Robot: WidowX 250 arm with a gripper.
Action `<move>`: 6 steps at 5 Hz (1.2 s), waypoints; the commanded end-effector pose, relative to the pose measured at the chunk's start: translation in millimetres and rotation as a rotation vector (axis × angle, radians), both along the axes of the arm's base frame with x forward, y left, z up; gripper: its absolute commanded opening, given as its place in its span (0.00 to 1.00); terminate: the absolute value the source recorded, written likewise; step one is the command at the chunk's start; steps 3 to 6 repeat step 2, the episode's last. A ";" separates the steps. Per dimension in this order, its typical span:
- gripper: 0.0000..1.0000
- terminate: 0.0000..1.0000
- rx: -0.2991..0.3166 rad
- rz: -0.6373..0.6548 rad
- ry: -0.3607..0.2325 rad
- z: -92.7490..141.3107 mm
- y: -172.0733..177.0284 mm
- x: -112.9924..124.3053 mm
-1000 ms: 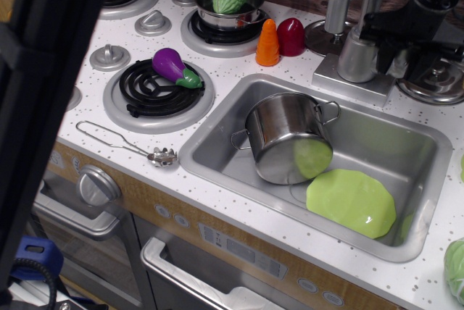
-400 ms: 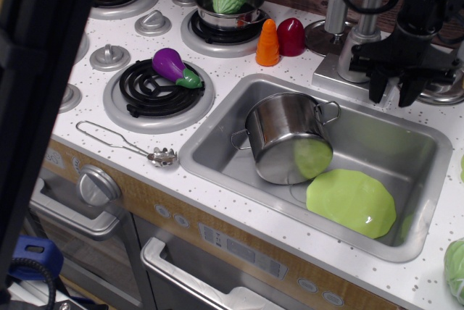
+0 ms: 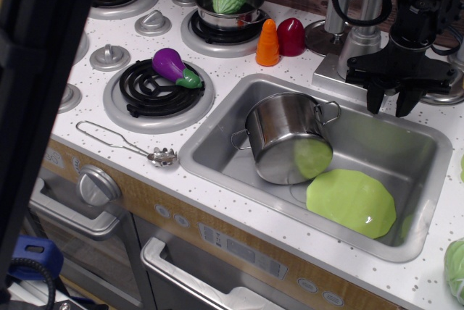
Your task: Turn lever vertical to front
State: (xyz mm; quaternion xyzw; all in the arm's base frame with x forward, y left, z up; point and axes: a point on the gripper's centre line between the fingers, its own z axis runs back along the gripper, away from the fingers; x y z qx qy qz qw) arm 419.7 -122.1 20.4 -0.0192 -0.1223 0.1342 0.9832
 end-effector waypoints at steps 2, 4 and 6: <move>1.00 1.00 0.048 -0.032 -0.059 35.9 -4.9 2.1; 1.00 1.00 0.048 -0.032 -0.059 35.9 -4.9 2.1; 1.00 1.00 0.048 -0.032 -0.059 35.9 -4.9 2.1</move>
